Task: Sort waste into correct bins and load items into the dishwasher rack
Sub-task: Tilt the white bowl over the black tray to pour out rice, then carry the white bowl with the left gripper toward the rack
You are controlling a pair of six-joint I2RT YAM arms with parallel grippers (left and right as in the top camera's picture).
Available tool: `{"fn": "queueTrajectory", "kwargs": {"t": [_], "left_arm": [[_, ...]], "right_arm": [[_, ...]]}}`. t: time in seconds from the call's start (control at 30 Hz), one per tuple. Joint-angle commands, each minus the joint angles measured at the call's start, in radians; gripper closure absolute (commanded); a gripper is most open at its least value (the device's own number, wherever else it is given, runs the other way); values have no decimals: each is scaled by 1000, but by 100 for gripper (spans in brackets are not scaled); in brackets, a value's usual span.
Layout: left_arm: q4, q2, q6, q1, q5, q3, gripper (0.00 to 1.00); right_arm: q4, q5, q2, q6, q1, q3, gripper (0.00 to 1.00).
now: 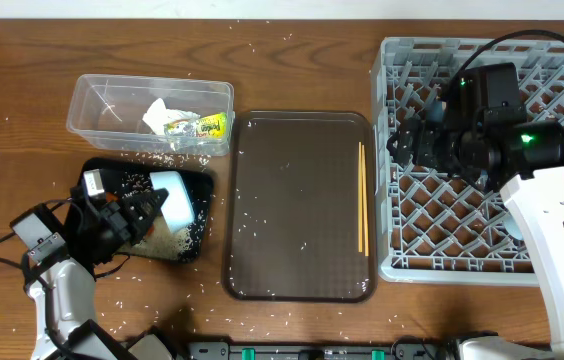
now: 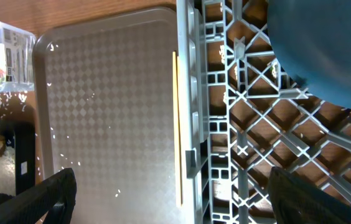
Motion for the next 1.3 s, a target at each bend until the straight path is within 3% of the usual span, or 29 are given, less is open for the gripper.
{"fn": "queueTrajectory", "kwargs": {"t": [0.0, 0.07, 0.17, 0.27, 0.43, 0.73, 0.83, 0.93, 1.03, 1.13, 1.27], "left_arm": [[14, 5, 4, -9, 50, -2, 94], [-16, 5, -77, -9, -93, -2, 94], [15, 6, -8, -21, 22, -1, 93], [-10, 6, -61, -24, -70, -1, 94], [8, 4, -62, -68, 10, 0, 94], [45, -75, -148, -342, -154, 53, 94], [264, -85, -354, -463, -153, 69, 94], [673, -83, -669, -575, -190, 69, 94], [1004, -71, -904, -670, -301, 72, 94], [1108, -46, -1004, -758, -422, 86, 94], [1112, 11, -1011, -873, -528, 109, 94]], "right_arm": [[-2, 5, 9, 7, 3, 2, 9], [-5, 5, 9, 7, 3, 2, 9], [-7, 5, 9, 7, 3, 2, 9], [-8, 5, 9, 7, 3, 2, 8], [-6, 5, 9, 7, 3, 2, 8], [2, 11, 9, 6, 3, 2, 9], [2, 47, 9, 7, -4, 2, 10], [-6, 66, 7, 19, -49, 2, 10], [-19, 66, 2, 37, -129, 2, 8], [-39, 62, -2, 37, -227, 2, 7], [-71, 21, -3, 37, -362, 2, 4]]}}
